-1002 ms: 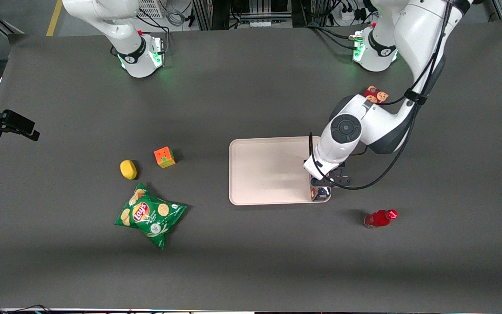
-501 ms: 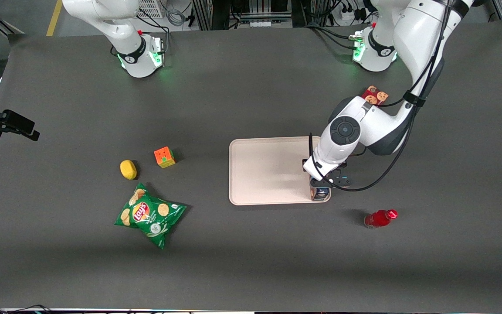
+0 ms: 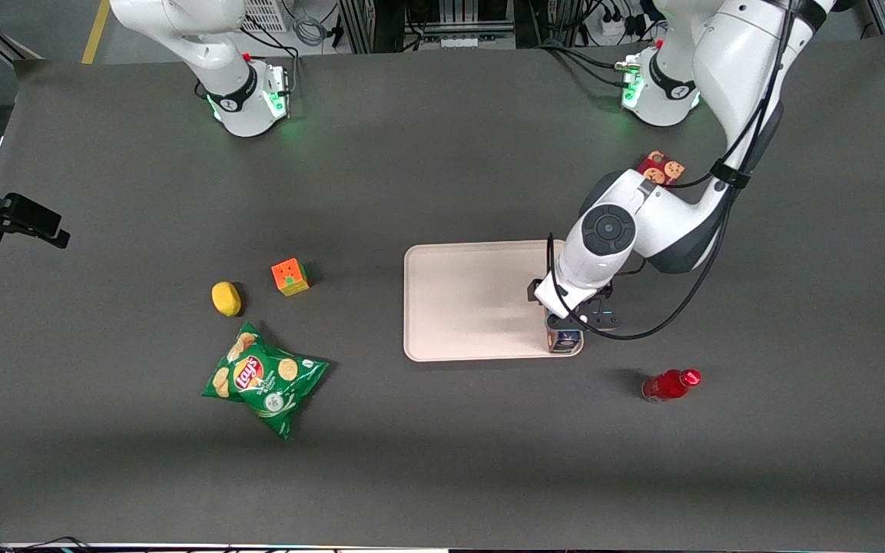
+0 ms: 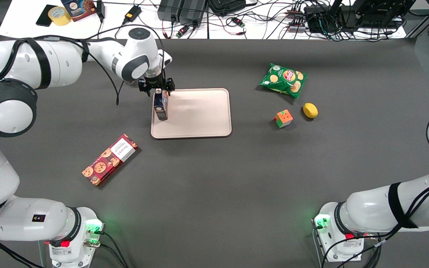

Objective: Place cookie box on tray

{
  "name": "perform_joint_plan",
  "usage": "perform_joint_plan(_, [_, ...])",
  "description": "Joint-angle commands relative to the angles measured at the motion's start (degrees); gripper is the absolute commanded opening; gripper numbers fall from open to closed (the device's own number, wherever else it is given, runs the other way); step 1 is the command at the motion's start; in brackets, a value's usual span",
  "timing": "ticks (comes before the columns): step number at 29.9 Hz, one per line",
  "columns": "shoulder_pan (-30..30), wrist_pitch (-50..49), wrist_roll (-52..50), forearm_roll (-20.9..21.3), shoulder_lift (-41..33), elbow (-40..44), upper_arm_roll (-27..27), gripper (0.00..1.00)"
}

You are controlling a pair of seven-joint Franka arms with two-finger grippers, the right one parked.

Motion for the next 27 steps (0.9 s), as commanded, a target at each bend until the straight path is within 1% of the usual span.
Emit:
perform_joint_plan(1, [0.0, -8.0, -0.9, 0.2, -2.1, 4.4, -1.1, 1.0])
perform_joint_plan(4, [0.1, -13.5, -0.5, 0.1, -2.7, 7.6, -3.5, 1.0])
perform_joint_plan(8, [0.3, -18.3, -0.4, -0.1, -4.3, 10.3, -4.9, 1.0])
perform_joint_plan(9, [0.3, -19.1, -0.5, -0.6, -5.0, 10.5, -5.3, 1.0])
perform_joint_plan(14, [0.9, -21.6, 0.0, -5.9, -10.8, 11.3, -5.4, 1.0])
perform_joint_plan(16, [1.2, -24.3, 1.8, -6.5, -12.4, 12.2, -5.2, 1.0])
perform_joint_plan(19, [1.3, -30.4, 5.6, -6.6, -13.9, 15.8, -5.0, 1.0])
perform_joint_plan(22, [2.1, -37.2, 7.3, -6.6, -14.1, 20.7, -4.9, 1.0])
perform_joint_plan(24, [3.4, -42.2, 9.1, -6.6, -14.4, 23.2, -4.9, 1.0])
perform_joint_plan(27, [5.3, -45.7, 13.7, -6.6, -16.0, 25.2, -4.7, 1.0])
